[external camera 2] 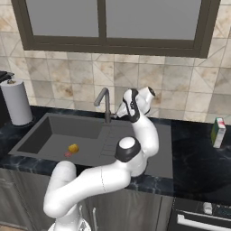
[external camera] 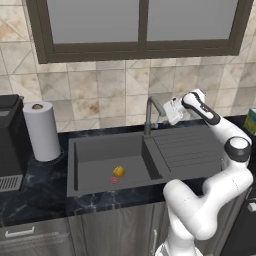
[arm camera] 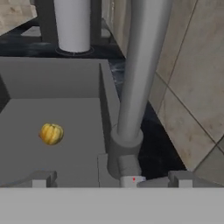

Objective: Turn on the sink faucet. Then move the squash from the counter to the sink. Turn off the sink. Move the vegetable from the sink to the pot next to the stove. Finally move the pot to the rear left burner.

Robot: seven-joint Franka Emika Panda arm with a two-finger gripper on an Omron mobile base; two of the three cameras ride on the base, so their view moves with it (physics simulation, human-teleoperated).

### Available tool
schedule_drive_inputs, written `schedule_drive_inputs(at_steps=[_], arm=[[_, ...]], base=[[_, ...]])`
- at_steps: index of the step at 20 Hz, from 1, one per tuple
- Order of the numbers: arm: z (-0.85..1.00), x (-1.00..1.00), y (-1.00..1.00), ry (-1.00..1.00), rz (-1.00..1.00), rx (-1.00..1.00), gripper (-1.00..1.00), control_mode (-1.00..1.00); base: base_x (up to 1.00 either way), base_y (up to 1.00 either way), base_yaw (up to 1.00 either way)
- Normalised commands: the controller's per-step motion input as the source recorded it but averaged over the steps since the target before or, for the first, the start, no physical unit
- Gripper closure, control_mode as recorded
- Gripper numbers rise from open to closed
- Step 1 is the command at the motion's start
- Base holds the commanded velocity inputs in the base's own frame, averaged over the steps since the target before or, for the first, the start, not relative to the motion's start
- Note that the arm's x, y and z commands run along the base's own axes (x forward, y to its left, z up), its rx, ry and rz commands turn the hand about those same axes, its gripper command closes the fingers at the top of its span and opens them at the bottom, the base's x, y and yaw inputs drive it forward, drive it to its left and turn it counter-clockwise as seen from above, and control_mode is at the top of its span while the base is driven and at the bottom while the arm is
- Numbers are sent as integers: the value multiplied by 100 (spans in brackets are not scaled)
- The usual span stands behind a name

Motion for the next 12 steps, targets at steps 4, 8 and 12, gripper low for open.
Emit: schedule_drive_inputs(at_steps=[4, 8, 12], arm=[[-11, -18, 45, 0, 9, 0, -100, -100], [-5, -3, -29, -4, -2, 0, -100, -100], [0, -20, -62, -6, -6, 3, -100, -100]], base=[[0, 0, 0], [0, 0, 0], [0, 0, 0]])
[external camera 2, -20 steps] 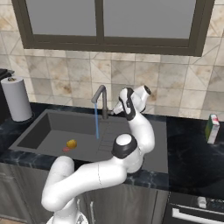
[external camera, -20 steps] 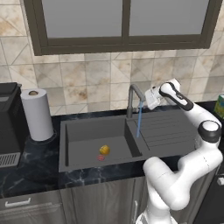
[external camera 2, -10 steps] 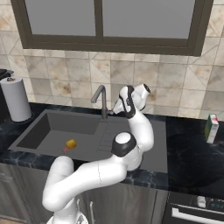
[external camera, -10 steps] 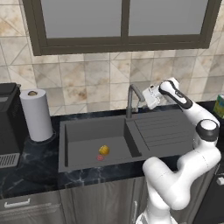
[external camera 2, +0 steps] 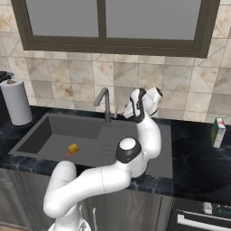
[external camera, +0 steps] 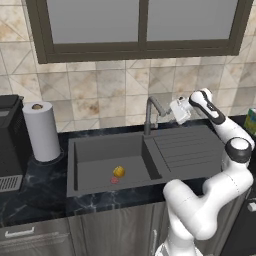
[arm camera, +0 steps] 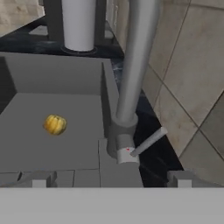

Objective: Turn on the sink faucet. Then move the squash from the counter to the sink. Turn off the sink. Move the vegetable from the sink to the pot next to the stove. Finally move the pot to the rear left burner.

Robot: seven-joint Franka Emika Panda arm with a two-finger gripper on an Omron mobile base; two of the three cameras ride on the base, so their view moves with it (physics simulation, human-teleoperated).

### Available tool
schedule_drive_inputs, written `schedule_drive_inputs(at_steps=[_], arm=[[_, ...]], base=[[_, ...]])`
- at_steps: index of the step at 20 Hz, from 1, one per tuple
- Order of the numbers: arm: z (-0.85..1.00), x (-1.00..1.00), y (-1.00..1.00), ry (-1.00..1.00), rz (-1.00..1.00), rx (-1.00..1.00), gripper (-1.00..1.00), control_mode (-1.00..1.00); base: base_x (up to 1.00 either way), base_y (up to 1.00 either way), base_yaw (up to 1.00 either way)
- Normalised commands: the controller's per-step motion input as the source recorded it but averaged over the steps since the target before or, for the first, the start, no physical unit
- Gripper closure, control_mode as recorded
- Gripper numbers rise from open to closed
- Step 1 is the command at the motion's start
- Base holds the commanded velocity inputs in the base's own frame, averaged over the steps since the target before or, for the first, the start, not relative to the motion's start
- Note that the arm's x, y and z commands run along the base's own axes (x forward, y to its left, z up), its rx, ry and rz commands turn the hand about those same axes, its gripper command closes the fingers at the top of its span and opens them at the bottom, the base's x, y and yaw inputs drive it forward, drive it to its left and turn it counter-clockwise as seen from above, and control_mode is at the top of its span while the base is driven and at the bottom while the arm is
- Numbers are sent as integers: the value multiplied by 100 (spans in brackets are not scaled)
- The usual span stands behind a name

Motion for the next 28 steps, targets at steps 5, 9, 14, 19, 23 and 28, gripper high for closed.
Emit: schedule_drive_inputs(at_steps=[5, 9, 14, 19, 23, 28], arm=[[1, -62, -52, -10, -9, 3, -100, -100], [11, -100, -22, -11, -11, 4, -100, -100], [24, -100, 0, -3, -14, 4, -100, -100], [29, -90, 10, 0, -18, 2, -100, -100], [26, -72, 25, 1, -21, 0, -100, -100], [35, -49, 32, 10, -23, 0, -100, -100]], base=[[0, 0, 0], [0, 0, 0], [0, 0, 0], [0, 0, 0], [0, 0, 0], [0, 0, 0]])
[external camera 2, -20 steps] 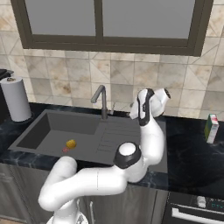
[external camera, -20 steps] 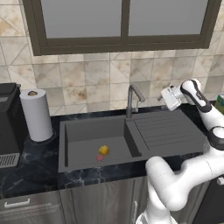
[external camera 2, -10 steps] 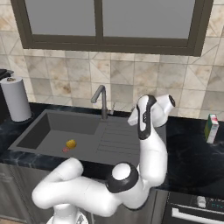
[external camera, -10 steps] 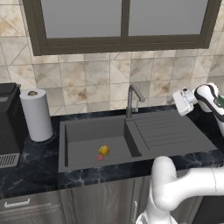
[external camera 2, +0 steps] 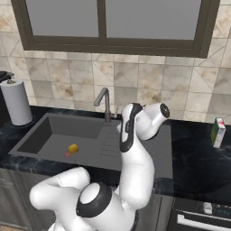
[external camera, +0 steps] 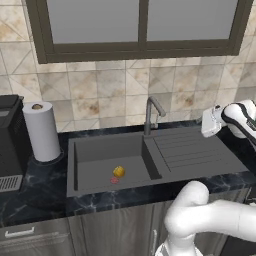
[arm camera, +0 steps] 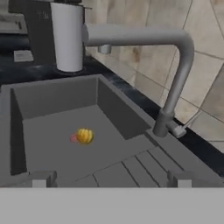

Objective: Turn on the sink faucet. Then move the squash from the counter to the sink. Turn off the sink. Move the vegetable from the sink to the pot next to the stove. Finally move the pot to the rear left burner.

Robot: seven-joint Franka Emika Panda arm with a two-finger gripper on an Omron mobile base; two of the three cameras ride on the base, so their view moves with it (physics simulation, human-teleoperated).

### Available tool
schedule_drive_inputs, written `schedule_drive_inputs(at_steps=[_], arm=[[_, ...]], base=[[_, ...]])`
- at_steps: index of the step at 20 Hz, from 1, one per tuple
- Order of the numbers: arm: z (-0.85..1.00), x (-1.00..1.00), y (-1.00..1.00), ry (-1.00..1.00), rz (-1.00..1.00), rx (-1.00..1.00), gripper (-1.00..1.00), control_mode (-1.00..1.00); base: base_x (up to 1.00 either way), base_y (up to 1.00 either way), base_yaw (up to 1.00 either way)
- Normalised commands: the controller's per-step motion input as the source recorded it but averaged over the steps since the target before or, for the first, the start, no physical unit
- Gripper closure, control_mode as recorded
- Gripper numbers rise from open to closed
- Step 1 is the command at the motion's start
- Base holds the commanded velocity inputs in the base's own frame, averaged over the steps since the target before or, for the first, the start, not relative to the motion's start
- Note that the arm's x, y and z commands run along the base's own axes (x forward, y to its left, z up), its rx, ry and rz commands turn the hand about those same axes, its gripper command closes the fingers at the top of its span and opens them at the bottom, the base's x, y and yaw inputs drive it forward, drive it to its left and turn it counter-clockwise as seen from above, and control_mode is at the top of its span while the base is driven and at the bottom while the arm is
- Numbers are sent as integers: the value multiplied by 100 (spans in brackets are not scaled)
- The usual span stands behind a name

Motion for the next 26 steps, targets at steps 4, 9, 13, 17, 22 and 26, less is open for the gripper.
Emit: schedule_drive_inputs(at_steps=[4, 9, 13, 17, 22, 26], arm=[[36, -32, 41, 18, -28, -1, -100, -100], [27, -28, 49, 22, -29, -5, -100, -100], [10, -25, 55, 27, -28, -8, -100, -100], [-3, -11, 78, 30, -27, -9, -100, -100], [-10, -8, 83, 26, -27, -6, -100, -100], [-11, -15, 77, 22, -24, -2, -100, -100]], base=[[0, 0, 0], [0, 0, 0], [0, 0, 0], [0, 0, 0], [0, 0, 0], [0, 0, 0]])
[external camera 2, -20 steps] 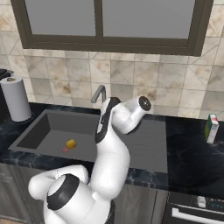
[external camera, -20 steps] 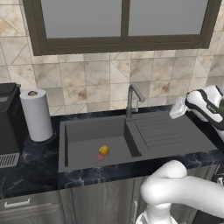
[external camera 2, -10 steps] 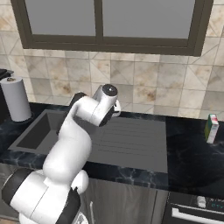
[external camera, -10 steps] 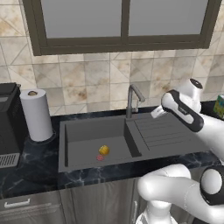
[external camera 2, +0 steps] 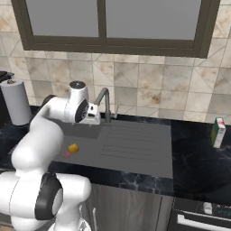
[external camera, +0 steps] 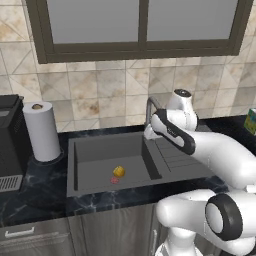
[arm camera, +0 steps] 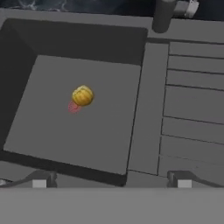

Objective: Turn on the sink faucet. Then move the squash from the counter to the sink. Turn off the sink. Move the vegetable from the sink to the pot next to the stove. Finally move the pot to the rear left burner.

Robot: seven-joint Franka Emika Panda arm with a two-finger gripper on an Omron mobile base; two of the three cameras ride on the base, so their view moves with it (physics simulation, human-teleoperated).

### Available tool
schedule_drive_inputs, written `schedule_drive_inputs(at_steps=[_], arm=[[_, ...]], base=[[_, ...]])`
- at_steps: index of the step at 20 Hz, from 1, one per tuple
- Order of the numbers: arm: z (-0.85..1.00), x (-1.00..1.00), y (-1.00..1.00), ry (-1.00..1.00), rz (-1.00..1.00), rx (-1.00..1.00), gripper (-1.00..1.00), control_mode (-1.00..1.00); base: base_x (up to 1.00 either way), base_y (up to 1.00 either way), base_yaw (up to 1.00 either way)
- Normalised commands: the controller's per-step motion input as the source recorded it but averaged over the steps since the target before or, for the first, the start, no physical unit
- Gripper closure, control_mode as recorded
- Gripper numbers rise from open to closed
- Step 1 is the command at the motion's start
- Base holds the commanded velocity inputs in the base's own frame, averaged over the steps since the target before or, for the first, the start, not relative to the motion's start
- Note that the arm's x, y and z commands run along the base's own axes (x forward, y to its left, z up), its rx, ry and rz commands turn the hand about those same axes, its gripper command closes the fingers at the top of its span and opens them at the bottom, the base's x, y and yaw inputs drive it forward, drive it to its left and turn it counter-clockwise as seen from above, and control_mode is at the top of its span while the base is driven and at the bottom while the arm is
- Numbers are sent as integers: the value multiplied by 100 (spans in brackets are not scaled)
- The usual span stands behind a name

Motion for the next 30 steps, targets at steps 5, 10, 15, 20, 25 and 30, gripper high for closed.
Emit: schedule_drive_inputs(at_steps=[5, 10, 15, 20, 25, 30], arm=[[-13, -17, 72, 18, -16, 0, -100, -100], [-22, 0, 55, 13, -5, -1, -100, -100], [-40, 0, 19, 9, 0, -2, -100, -100], [-48, 2, 5, 2, 0, -1, -100, -100], [-44, 16, 8, 0, -2, 0, -100, -100], [-38, 24, 24, 0, -3, 0, -100, -100]], base=[[0, 0, 0], [0, 0, 0], [0, 0, 0], [0, 0, 0], [0, 0, 0], [0, 0, 0]])
